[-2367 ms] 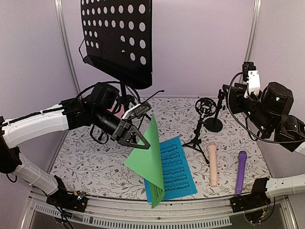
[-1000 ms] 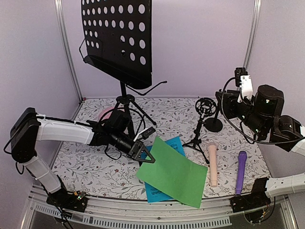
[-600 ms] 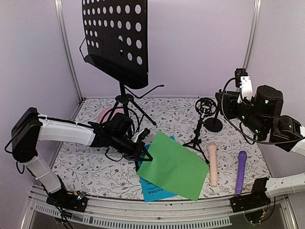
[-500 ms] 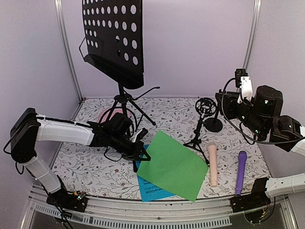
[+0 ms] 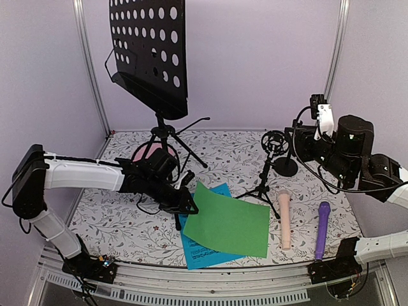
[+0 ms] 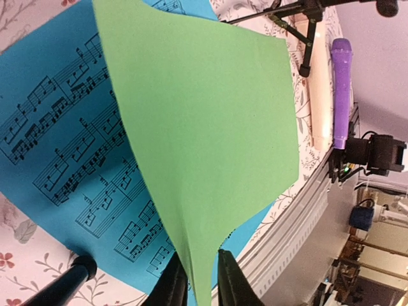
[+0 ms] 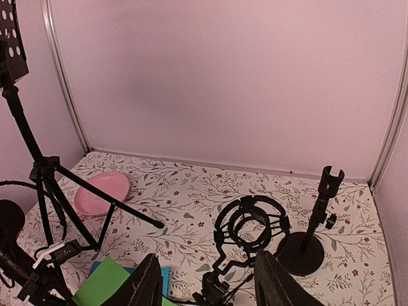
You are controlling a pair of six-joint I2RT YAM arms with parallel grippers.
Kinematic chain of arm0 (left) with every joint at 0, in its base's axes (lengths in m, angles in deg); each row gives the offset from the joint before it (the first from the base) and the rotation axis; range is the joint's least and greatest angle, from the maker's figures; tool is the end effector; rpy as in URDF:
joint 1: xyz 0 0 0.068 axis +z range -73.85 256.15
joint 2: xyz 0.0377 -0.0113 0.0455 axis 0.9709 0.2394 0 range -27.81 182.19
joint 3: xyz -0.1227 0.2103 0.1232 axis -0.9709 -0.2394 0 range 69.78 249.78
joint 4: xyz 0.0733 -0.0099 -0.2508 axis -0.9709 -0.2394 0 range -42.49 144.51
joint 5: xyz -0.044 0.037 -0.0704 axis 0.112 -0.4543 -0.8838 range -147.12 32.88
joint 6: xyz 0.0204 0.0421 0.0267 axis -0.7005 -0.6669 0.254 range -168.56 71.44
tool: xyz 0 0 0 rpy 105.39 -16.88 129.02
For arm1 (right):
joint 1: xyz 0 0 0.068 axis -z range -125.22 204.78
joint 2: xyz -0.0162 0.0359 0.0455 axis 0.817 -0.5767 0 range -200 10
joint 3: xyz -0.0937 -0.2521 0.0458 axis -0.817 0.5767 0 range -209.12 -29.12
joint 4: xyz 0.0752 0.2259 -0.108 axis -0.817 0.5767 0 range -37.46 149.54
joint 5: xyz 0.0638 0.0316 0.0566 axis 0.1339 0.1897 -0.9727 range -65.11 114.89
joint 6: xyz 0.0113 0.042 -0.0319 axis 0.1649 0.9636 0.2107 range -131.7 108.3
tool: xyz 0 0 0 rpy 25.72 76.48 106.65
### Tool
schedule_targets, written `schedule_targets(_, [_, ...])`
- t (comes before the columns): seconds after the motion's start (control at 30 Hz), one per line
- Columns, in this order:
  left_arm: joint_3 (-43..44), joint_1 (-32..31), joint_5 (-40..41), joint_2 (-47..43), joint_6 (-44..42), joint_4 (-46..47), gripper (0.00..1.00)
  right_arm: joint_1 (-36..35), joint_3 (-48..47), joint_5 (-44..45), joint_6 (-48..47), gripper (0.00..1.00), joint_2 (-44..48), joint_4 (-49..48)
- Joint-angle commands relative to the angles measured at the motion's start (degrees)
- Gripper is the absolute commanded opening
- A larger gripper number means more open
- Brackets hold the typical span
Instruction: Pack up the instrument practice props
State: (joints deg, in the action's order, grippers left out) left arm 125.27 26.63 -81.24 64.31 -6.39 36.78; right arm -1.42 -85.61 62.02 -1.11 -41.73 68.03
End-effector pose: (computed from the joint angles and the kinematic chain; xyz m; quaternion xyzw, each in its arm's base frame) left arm 0.1995 -0.2561 0.1929 0.1235 0.9250 -0.3532 0.0658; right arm 0.1270 0.1511 0.3818 -0.0958 0.7517 0.1282 0.6398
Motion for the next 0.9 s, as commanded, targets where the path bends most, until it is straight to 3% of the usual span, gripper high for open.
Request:
schedule_targets(0.0, [0.97, -0.46, 2.8, -3.82, 0.93, -3.56, 0.3, 0.0, 0.38, -0.93, 1.69, 0.5, -0.3, 0.33])
schedule_targets(0.13, [1.25, -0.64, 2.89, -5.04, 1.2, -4.71, 0.53, 0.0, 0.47, -1.29, 2.02, 0.5, -0.52, 0.34])
schedule_targets(0.33, [2.52, -1.1, 3.99, -9.06, 1.19, -8.48, 0.71, -0.01, 0.47, -1.72, 2.07, 0.5, -1.2, -0.24])
schedule_targets(0.7, [3.98, -1.37, 5.41, -18.33, -4.49, -17.64, 0.87, 0.03, 0.3, -7.71, -1.72, 0.5, -4.99, -6.6])
schedule_targets(0.87, [2.85, -1.1, 16.17, -25.29, -3.65, -22.21, 0.85, 0.0, -1.44, -17.91, -6.88, 0.51, -9.02, -9.8])
